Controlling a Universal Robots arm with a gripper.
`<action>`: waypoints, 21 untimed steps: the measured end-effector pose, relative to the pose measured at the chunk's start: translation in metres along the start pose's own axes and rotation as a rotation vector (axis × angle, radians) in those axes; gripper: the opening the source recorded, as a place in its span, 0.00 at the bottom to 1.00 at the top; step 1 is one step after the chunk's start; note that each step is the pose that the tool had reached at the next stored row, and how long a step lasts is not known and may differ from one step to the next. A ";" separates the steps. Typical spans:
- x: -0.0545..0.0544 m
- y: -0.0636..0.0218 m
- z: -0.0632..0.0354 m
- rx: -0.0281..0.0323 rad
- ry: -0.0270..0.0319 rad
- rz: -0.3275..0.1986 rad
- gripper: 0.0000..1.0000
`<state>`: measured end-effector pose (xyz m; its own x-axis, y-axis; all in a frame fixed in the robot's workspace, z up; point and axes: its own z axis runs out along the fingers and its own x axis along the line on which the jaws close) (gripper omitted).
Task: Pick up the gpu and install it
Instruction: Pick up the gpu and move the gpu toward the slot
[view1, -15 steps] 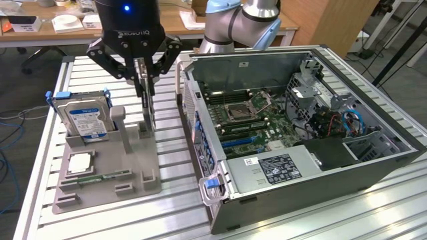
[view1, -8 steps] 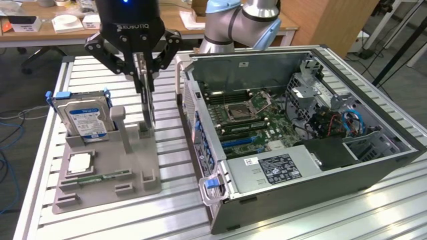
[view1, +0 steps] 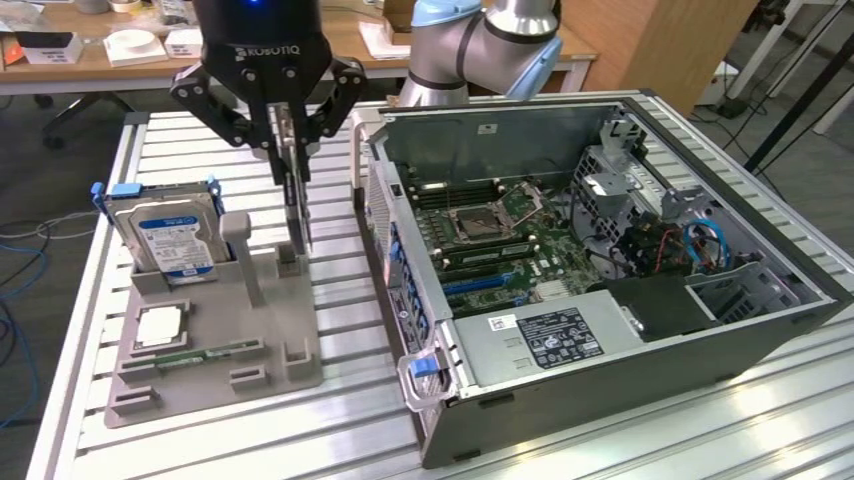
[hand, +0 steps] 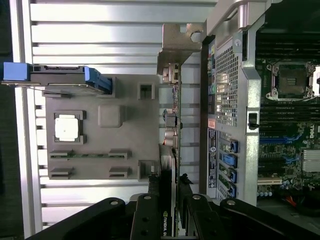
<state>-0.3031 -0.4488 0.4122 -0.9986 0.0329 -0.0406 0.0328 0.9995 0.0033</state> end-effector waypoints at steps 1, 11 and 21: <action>-0.001 0.0001 0.0002 -0.0002 -0.0002 0.000 0.26; -0.016 0.0005 0.0008 -0.0001 -0.0002 0.000 0.26; -0.031 0.0010 0.0014 -0.0001 -0.0002 0.000 0.26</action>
<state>-0.2717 -0.4488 0.4121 -0.9986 0.0330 -0.0409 0.0329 0.9995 0.0034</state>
